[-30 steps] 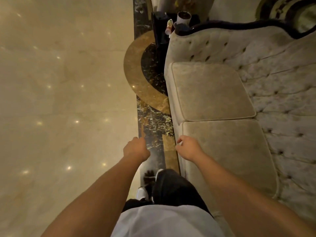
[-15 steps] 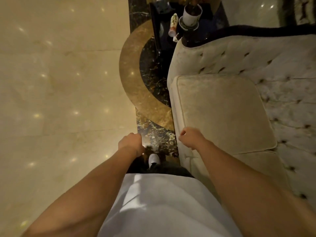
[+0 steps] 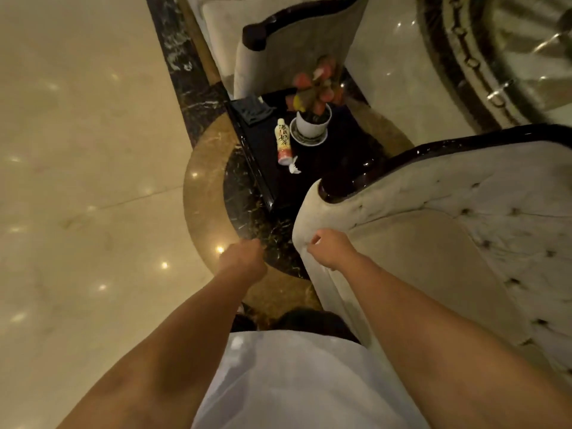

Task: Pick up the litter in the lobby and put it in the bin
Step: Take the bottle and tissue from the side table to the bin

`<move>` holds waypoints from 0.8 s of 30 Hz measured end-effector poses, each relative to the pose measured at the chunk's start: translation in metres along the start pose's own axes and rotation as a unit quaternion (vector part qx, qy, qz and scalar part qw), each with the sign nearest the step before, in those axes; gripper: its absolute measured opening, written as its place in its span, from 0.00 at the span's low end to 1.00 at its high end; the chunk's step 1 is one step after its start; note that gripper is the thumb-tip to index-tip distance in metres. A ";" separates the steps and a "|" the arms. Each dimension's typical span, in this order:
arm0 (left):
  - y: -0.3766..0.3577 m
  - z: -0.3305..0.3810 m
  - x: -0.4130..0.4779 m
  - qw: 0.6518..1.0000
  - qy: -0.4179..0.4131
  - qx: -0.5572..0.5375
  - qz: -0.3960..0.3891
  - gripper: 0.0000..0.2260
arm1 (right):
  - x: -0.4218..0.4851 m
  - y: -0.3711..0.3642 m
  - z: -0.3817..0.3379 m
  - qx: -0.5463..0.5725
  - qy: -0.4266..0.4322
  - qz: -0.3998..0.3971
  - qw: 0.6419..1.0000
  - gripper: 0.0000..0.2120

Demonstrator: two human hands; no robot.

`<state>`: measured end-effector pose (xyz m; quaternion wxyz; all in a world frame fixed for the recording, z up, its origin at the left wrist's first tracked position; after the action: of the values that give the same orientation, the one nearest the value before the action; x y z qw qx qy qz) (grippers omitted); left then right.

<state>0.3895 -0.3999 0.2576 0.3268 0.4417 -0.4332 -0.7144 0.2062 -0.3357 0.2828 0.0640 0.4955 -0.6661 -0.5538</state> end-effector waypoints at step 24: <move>-0.076 0.060 0.538 0.953 0.214 -0.166 -0.136 0.33 | 0.459 -0.091 -0.029 0.193 -0.234 0.071 0.950 0.19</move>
<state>0.1151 -0.8059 0.0156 0.3804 0.5785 -0.1641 -0.7027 0.0484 -0.6814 0.0082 -0.1512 0.3068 -0.7898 -0.5091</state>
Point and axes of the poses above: each hand's wrist, its own x-axis towards the middle knuckle, its own y-axis out of the back of the hand, z = x × y, the point moved 3 cm from there along x, towards the middle knuckle, and after that the axes turned 11 degrees about z, right-handed, at the moved point
